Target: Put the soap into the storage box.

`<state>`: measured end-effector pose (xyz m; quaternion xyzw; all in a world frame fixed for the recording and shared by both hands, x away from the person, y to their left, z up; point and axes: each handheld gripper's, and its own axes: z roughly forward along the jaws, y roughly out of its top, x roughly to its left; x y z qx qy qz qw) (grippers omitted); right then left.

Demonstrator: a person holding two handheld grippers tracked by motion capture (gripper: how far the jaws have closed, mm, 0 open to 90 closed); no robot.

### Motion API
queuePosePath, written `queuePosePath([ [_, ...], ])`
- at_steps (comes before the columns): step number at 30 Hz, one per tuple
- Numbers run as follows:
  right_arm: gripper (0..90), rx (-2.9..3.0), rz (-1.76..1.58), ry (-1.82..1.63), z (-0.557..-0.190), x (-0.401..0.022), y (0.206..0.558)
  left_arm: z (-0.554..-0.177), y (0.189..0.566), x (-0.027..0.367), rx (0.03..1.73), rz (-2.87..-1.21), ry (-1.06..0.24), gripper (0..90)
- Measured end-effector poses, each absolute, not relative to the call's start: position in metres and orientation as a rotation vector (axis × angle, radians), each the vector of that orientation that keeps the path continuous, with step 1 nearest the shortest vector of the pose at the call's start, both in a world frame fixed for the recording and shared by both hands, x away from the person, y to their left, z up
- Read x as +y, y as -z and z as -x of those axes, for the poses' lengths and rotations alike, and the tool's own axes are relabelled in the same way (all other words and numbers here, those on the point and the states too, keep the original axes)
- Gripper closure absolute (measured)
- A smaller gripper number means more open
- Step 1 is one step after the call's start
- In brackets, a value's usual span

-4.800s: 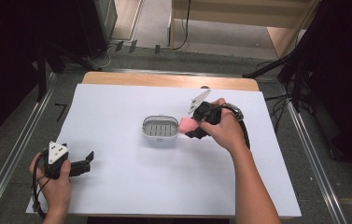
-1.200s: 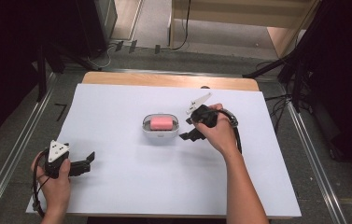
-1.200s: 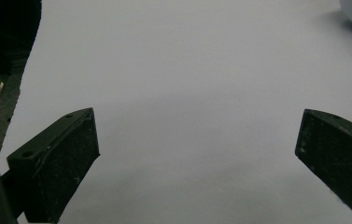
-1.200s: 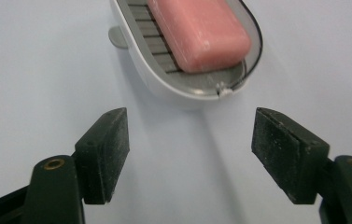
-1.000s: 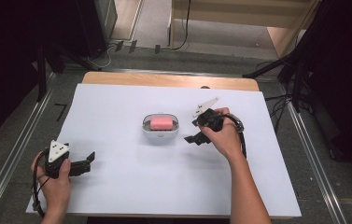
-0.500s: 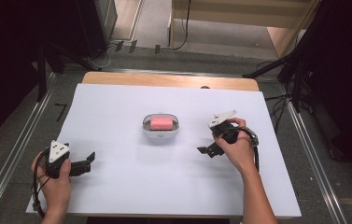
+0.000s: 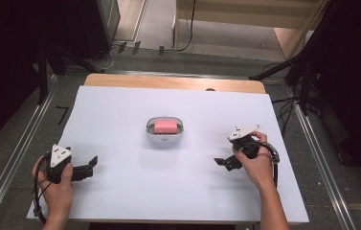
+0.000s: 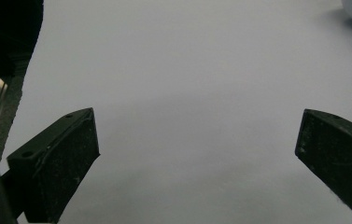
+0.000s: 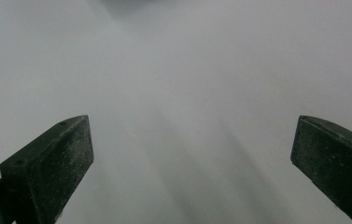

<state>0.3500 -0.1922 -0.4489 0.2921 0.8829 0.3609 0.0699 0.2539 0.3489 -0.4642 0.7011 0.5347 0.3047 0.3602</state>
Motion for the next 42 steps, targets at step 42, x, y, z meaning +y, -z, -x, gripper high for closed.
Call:
queuePosePath([
  [42,0.0,2.463,-1.081,-1.241,-0.287,-0.277,0.479,-0.253,0.464,0.348,1.376,-1.803,-0.803,0.0],
])
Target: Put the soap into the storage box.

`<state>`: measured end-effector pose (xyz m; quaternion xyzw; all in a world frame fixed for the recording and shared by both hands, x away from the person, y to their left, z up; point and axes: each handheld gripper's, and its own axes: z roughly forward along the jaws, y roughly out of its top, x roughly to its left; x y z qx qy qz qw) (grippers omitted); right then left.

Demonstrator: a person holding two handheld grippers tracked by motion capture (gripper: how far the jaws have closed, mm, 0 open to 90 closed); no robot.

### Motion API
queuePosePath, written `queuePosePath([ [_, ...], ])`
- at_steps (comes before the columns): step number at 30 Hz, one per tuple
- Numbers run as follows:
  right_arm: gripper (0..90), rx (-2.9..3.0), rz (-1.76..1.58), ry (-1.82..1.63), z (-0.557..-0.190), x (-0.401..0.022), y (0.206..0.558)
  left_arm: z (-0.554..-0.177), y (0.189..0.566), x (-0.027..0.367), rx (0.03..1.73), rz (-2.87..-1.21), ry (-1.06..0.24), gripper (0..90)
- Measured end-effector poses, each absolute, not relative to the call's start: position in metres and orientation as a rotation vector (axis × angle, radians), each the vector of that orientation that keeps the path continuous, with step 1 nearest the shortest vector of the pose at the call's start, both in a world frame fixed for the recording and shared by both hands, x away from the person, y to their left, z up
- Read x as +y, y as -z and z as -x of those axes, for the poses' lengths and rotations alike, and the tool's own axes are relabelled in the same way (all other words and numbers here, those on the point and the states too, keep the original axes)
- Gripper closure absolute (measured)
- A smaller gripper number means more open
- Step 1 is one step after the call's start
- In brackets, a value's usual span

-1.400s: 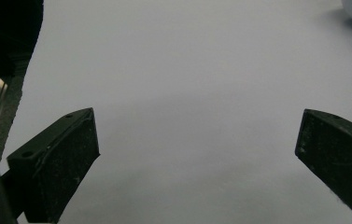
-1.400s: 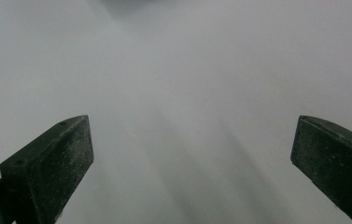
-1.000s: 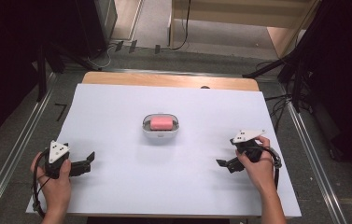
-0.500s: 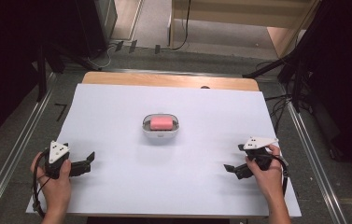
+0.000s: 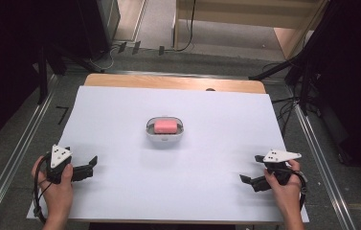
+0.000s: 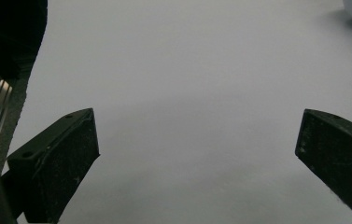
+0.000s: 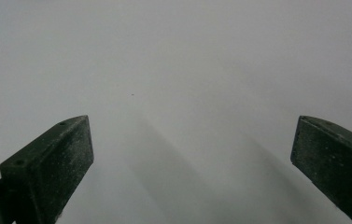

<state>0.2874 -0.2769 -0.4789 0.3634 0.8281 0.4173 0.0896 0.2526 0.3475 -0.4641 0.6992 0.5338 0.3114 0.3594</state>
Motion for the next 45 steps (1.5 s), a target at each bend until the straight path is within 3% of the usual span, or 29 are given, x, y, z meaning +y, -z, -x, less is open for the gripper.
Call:
queuePosePath([
  [45,0.0,2.205,-1.216,-1.375,-0.230,-0.350,0.487,-0.252,0.464,0.347,1.374,-1.812,-0.814,0.0],
])
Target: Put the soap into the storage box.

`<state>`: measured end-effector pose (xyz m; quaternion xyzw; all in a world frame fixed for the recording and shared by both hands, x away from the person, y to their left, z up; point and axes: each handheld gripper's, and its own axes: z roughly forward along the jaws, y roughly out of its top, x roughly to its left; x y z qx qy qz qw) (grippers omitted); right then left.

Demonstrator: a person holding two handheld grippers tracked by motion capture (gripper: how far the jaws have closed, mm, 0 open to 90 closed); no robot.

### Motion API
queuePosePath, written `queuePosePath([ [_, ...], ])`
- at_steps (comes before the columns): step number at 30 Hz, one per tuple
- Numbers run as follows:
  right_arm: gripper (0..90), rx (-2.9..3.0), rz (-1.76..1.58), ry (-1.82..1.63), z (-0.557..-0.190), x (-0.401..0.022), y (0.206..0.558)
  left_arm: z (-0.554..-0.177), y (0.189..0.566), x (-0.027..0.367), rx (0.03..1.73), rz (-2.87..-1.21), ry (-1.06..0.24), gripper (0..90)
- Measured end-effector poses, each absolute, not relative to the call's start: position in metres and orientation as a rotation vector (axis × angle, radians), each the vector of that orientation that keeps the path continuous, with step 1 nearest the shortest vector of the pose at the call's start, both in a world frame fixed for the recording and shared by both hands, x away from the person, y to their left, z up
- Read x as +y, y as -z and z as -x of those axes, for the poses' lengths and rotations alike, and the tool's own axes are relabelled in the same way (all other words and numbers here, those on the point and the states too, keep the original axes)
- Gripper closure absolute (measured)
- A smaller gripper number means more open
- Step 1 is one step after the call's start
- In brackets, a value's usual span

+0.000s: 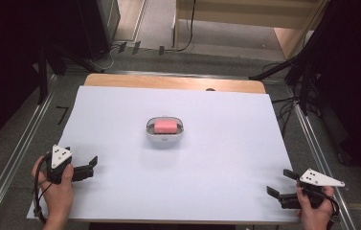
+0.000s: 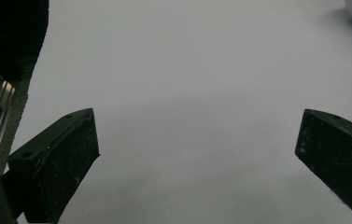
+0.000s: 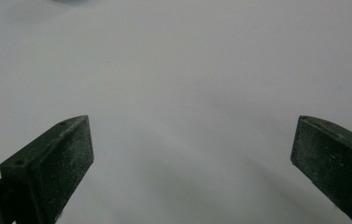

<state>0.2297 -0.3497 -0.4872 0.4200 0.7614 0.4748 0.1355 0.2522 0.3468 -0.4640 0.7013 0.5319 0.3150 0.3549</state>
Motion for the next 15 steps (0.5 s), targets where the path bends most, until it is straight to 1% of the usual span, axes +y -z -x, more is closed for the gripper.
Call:
queuePosePath([
  [10,0.0,2.134,-1.218,-1.397,-0.2232,-0.3522,0.4908,-0.2525,0.4640,0.3472,1.378,-1.810,-0.810,0.0],
  [15,0.0,2.141,-1.207,-1.343,-0.2225,-0.3480,0.4920,-0.2523,0.4640,0.3469,1.376,-1.811,-0.812,0.0],
])
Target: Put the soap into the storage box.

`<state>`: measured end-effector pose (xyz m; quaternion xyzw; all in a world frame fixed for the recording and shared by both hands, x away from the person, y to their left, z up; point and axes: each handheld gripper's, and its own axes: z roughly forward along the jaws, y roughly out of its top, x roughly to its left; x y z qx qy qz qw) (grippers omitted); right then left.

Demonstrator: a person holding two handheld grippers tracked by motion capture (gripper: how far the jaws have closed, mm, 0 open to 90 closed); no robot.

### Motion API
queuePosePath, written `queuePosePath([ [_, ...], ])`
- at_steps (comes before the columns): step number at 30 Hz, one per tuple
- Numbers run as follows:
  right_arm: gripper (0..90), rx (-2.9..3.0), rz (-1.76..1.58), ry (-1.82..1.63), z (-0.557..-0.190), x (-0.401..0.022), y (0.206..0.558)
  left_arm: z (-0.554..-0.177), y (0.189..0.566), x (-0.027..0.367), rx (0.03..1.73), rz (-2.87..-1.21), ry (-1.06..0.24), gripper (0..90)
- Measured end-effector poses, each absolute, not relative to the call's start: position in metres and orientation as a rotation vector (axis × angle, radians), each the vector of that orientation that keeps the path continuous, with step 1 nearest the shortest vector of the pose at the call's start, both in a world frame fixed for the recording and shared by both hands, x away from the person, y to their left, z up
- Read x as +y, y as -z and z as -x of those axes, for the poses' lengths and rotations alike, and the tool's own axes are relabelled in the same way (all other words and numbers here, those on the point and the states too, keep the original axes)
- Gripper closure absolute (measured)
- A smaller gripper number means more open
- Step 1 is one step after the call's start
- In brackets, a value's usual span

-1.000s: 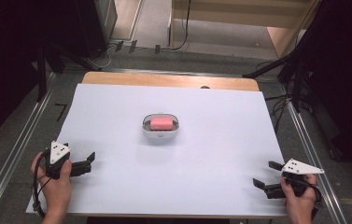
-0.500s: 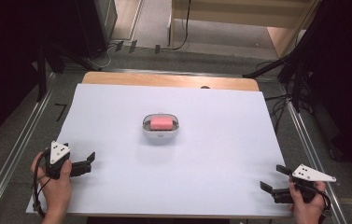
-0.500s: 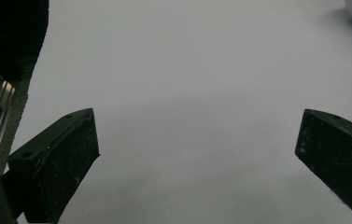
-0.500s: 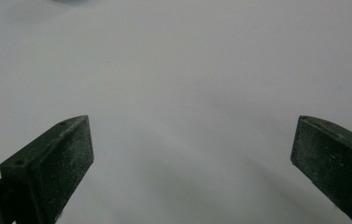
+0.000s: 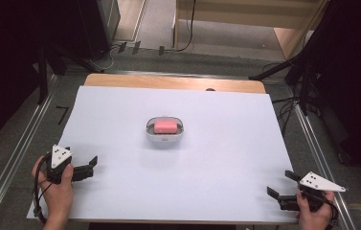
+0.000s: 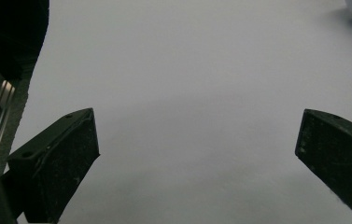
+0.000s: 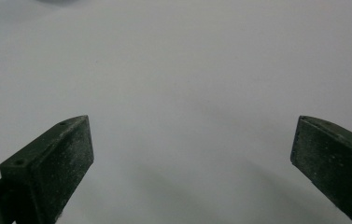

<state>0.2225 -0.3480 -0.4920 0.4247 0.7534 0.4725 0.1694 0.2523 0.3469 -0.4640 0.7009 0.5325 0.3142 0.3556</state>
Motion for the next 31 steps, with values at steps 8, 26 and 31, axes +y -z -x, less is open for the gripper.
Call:
queuePosePath([
  [8,0.0,2.116,-1.212,-1.378,-0.2208,-0.3506,0.4923,-0.2525,0.4642,0.3464,1.376,-1.815,-0.817,0.0],
  [26,0.0,2.125,-1.212,-1.352,-0.2213,-0.3483,0.4926,-0.2528,0.4645,0.3453,1.374,-1.823,-0.823,0.0],
  [31,0.0,2.120,-1.213,-1.355,-0.2211,-0.3488,0.4925,-0.2529,0.4645,0.3452,1.376,-1.825,-0.822,0.0],
])
